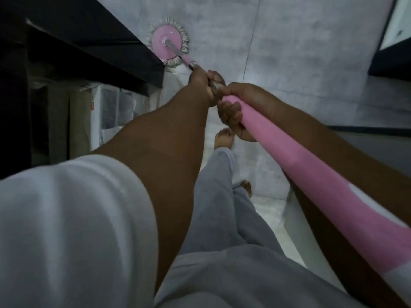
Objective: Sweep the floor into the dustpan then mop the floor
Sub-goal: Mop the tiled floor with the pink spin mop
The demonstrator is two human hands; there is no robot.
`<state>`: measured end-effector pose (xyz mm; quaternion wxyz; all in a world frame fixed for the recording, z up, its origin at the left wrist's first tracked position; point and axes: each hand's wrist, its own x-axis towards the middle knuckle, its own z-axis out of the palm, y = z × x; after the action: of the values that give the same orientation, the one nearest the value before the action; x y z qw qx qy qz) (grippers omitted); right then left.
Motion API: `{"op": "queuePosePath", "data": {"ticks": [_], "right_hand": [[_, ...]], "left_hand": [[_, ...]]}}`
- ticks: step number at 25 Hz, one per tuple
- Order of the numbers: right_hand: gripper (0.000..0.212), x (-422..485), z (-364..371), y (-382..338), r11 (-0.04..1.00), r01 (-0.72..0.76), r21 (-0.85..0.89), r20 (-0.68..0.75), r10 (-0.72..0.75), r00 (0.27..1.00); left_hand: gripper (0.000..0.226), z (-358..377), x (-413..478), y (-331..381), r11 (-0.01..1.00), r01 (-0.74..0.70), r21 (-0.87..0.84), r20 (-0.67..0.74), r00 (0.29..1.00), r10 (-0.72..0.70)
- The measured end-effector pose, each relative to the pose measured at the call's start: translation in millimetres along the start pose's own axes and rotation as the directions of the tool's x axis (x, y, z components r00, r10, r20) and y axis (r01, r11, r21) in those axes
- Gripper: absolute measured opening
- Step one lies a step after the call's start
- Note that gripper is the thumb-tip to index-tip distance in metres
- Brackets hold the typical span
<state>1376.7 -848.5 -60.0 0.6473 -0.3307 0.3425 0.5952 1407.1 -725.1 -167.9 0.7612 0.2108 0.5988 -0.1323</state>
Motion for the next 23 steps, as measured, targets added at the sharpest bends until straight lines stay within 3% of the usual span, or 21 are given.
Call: {"op": "queuePosePath", "data": {"ticks": [4,14,18,23], "right_hand": [[0.034,-47,-59,61,0.986,-0.009,0.164,0.036,0.003,0.999],[0.027,-174,-164,225,0.924,-0.024,0.382,0.012,0.021,1.000],[0.027,-174,-150,241,0.933,-0.054,0.357,0.013,0.053,0.999],[0.028,-133,-113,222,0.958,-0.095,0.271,0.000,0.099,0.995]], "left_hand": [[0.060,-9,-23,-87,0.977,0.095,0.190,0.024,0.994,-0.102],[0.055,-54,-111,-293,0.874,0.307,0.378,0.037,0.938,-0.345],[0.056,-74,-124,-288,0.857,0.327,0.398,0.009,0.933,-0.360],[0.057,-93,-110,-234,0.915,0.294,0.277,0.042,0.948,-0.317]]}}
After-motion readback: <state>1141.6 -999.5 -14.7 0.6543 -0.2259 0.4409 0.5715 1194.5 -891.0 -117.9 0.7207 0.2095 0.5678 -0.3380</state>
